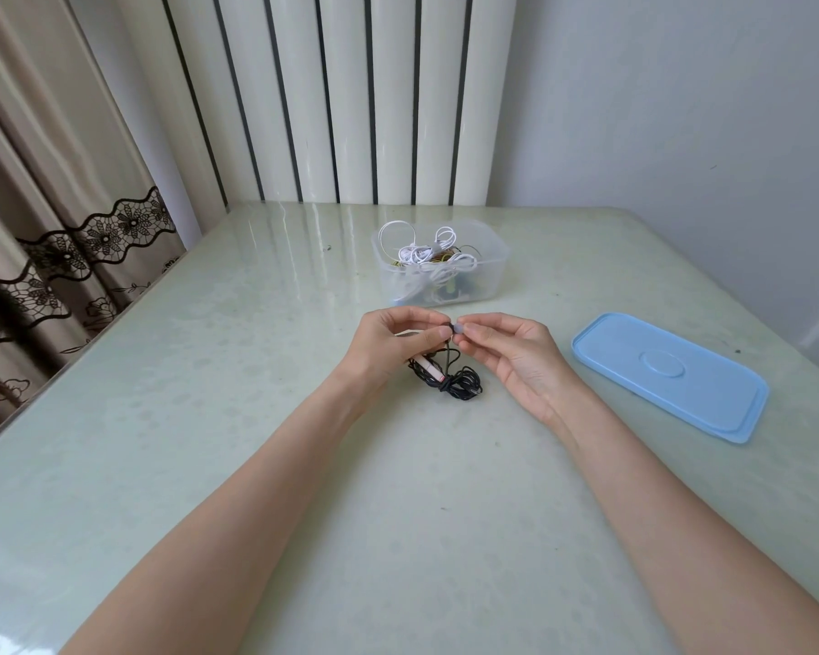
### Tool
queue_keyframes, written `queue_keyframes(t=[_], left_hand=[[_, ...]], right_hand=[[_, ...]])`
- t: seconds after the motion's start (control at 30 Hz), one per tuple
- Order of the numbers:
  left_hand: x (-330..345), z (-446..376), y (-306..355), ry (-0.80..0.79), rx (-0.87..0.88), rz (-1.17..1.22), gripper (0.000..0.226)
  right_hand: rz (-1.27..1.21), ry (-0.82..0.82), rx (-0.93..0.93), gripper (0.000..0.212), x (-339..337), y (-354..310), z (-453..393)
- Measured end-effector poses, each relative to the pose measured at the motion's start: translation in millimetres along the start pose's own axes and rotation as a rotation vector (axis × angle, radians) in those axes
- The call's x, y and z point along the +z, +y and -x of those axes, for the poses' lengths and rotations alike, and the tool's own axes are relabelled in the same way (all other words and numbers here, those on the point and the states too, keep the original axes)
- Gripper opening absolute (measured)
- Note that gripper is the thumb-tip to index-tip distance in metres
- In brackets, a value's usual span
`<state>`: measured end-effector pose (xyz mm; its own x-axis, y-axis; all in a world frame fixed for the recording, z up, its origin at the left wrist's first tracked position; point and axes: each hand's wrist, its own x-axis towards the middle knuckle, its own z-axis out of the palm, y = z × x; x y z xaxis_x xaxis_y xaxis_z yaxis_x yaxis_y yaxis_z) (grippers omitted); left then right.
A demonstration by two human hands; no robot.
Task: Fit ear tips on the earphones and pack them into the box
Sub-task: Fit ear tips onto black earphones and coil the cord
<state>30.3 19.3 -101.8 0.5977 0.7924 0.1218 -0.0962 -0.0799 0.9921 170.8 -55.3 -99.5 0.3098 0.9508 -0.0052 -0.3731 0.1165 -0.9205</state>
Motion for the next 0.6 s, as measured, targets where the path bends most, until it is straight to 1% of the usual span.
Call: queue_keyframes(t=[0.13, 0.3, 0.4, 0.5, 0.6], left_hand=[[1.5, 2.3, 2.6, 0.007, 0.065, -0.023, 0.011], [1.0, 4.6, 6.4, -0.049, 0.074, -0.01, 0.013], [-0.6, 5.0, 5.1, -0.083, 0.023, 0.104, 0.014], [0.0, 4.3, 1.0, -0.046, -0.075, 0.275, 0.017], [3.0, 2.7, -0.7, -0.019, -0.122, 0.288, 0.013]], right_hand=[[-0.049, 0.003, 0.033, 0.011, -0.5, 0.1, 0.0], [-0.088, -0.019, 0.096, 0.015, 0.7, -3.0, -0.1], [-0.109, -0.058, 0.135, 0.019, 3.1, -6.3, 0.6], [-0.104, -0.073, 0.094, 0.014, 6.8, -6.0, 0.6], [-0.027, -0.059, 0.024, 0.013, 5.0, -3.2, -0.2]])
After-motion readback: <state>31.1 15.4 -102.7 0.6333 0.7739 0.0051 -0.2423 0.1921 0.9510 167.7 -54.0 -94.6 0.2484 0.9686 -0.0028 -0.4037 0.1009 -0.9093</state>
